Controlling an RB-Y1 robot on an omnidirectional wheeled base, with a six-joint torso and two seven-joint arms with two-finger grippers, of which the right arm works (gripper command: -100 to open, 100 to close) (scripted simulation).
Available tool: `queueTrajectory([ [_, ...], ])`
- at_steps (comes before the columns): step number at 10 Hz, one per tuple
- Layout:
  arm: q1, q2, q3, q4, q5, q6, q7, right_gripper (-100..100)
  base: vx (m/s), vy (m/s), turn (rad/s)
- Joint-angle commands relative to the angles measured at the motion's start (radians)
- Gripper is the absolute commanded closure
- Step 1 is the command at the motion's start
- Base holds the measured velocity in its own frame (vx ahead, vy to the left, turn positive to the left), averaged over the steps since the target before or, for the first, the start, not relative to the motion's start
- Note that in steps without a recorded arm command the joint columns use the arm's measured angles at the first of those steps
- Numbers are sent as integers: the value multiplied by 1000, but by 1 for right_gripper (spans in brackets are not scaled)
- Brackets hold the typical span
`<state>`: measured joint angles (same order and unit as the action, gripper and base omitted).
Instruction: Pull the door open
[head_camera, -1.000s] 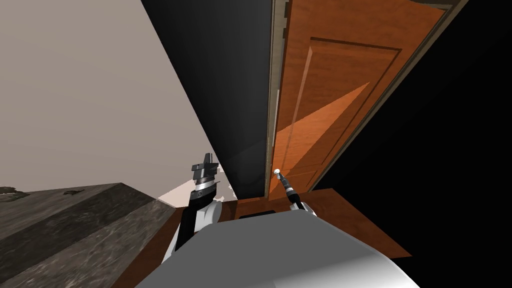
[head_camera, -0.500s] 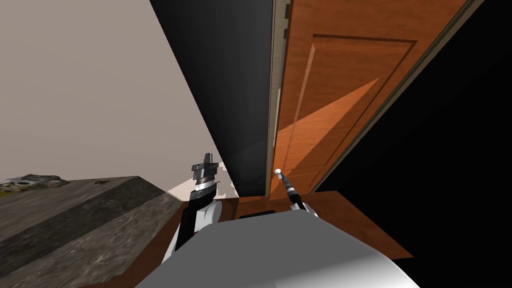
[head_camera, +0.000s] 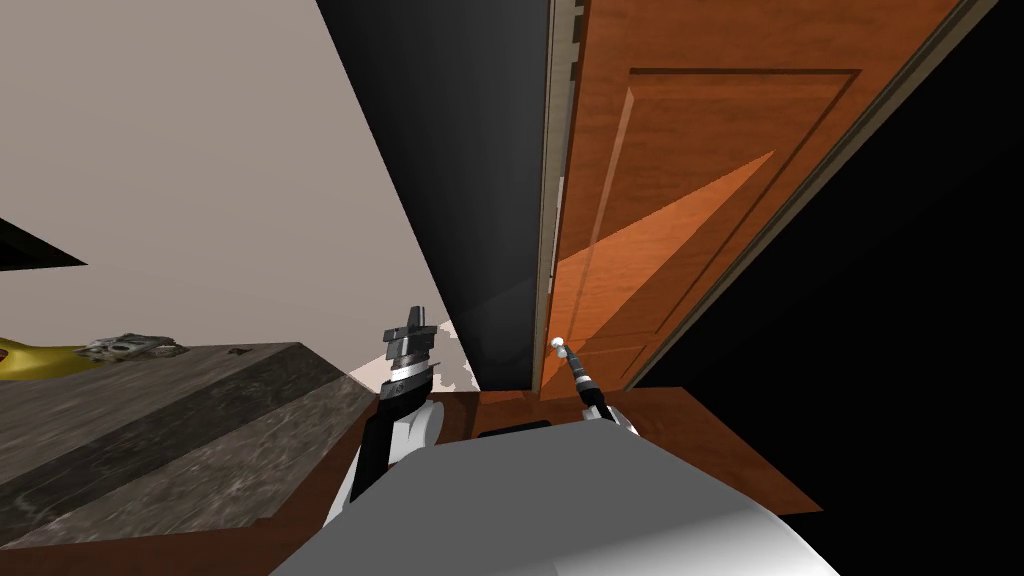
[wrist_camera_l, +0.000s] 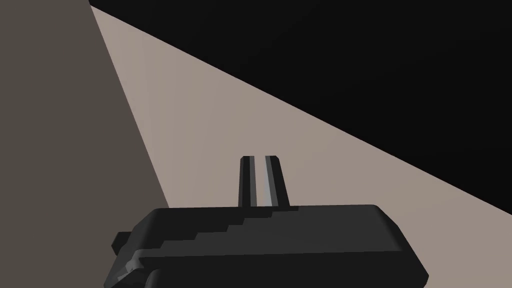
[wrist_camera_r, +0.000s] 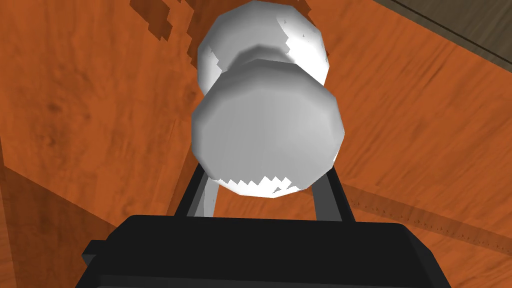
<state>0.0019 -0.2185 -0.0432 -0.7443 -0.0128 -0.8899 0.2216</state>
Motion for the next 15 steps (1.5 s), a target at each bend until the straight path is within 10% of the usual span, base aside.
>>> queueTrajectory([
  [1,10,29,27,-31,10,15,-3,100,-7,2,1],
  [15,11,23,32,-31,-37,16,-87,100,-10,-4,25],
])
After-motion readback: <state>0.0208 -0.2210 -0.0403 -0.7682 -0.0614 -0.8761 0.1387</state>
